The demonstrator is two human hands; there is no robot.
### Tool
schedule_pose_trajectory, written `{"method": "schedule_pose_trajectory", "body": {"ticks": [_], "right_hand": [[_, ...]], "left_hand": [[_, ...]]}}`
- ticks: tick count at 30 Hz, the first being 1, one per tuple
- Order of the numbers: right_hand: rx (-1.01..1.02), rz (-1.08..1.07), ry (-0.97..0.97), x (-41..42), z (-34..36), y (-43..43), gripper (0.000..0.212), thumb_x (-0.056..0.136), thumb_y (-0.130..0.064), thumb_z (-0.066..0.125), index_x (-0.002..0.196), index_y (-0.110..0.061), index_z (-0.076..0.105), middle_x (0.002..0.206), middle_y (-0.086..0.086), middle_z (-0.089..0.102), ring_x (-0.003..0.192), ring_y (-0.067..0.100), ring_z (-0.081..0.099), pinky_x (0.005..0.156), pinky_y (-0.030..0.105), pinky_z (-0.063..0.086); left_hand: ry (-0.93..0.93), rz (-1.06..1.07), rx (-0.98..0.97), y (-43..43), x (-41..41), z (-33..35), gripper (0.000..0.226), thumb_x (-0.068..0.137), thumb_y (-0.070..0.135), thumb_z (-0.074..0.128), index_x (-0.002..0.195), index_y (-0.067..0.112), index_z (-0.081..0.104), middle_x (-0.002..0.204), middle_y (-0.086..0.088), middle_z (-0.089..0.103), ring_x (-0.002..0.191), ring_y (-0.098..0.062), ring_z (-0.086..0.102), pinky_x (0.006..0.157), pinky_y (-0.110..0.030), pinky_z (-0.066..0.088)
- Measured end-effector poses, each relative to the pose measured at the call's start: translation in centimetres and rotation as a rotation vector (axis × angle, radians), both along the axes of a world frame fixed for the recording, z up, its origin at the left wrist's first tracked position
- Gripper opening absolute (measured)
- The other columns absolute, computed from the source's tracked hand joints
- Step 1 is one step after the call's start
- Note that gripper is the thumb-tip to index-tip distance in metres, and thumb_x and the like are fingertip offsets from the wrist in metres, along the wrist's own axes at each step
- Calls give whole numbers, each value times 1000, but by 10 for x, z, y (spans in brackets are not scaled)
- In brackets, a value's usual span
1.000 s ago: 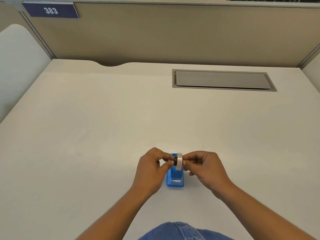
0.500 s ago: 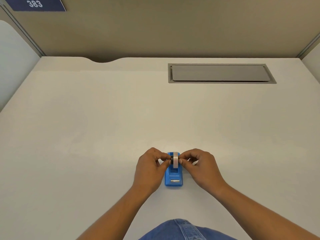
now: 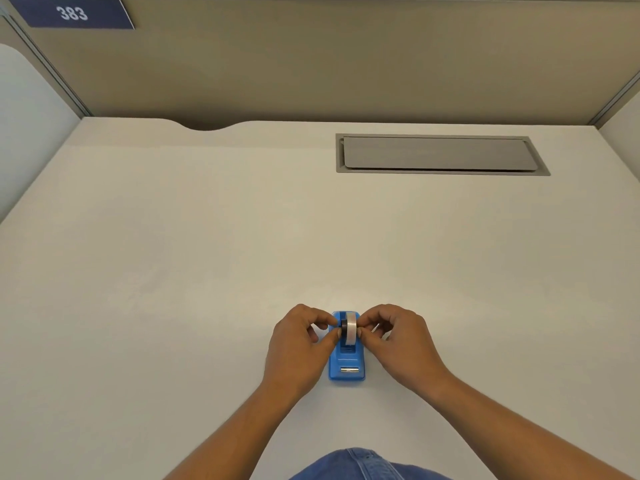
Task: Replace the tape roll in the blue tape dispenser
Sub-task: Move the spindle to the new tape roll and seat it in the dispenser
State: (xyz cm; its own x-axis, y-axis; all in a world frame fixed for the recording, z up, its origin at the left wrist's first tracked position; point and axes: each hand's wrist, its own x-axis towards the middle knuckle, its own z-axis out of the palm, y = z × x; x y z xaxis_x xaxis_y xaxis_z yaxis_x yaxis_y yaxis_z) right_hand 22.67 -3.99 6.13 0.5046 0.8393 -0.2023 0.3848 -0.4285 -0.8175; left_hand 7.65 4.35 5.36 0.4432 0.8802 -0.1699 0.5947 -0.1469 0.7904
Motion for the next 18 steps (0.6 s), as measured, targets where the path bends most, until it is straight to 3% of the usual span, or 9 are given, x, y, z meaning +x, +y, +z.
{"method": "schedule_pose_trajectory", "body": {"ticks": [4, 8, 11, 15, 18], "right_hand": [[-52, 52, 27, 4, 3, -5, 34, 78, -7, 71, 94, -36, 66, 90, -16, 66, 75, 6, 61, 58, 11, 48], [-91, 200, -27, 10, 6, -10, 57, 71, -18, 76, 117, -44, 52, 113, -26, 53, 87, 2, 59, 65, 16, 50], [-95, 290, -70, 11, 11, -6, 70, 69, -26, 78, 128, -44, 47, 122, -29, 46, 91, -1, 57, 67, 17, 51], [-67, 351, -160, 9, 17, 4, 57, 73, -29, 79, 125, -38, 56, 118, -23, 52, 84, 2, 59, 71, 13, 45], [-61, 369, -205, 7, 20, 8, 45, 77, -27, 77, 119, -33, 64, 110, -19, 59, 83, 1, 59, 68, 10, 40]], "left_hand": [[-80, 17, -12, -3, -17, -3, 12, 85, 39, 69, 94, 39, 61, 92, 18, 62, 82, 4, 57, 62, -6, 46], [-96, -82, -89, -7, -35, -8, 73, 59, 71, 71, 121, 39, 52, 114, 28, 55, 101, 10, 53, 71, -3, 45], [-75, -238, -121, -10, -39, -10, 103, 49, 72, 80, 137, 43, 35, 134, 32, 42, 118, 11, 44, 89, -7, 39], [19, -352, -100, -13, -31, -12, 113, 50, 68, 81, 142, 52, 17, 140, 34, 27, 125, 7, 34, 104, -19, 31], [34, -371, -60, -13, -25, -15, 109, 59, 58, 83, 144, 48, 16, 136, 37, 24, 122, 11, 29, 97, 0, 18]]}}
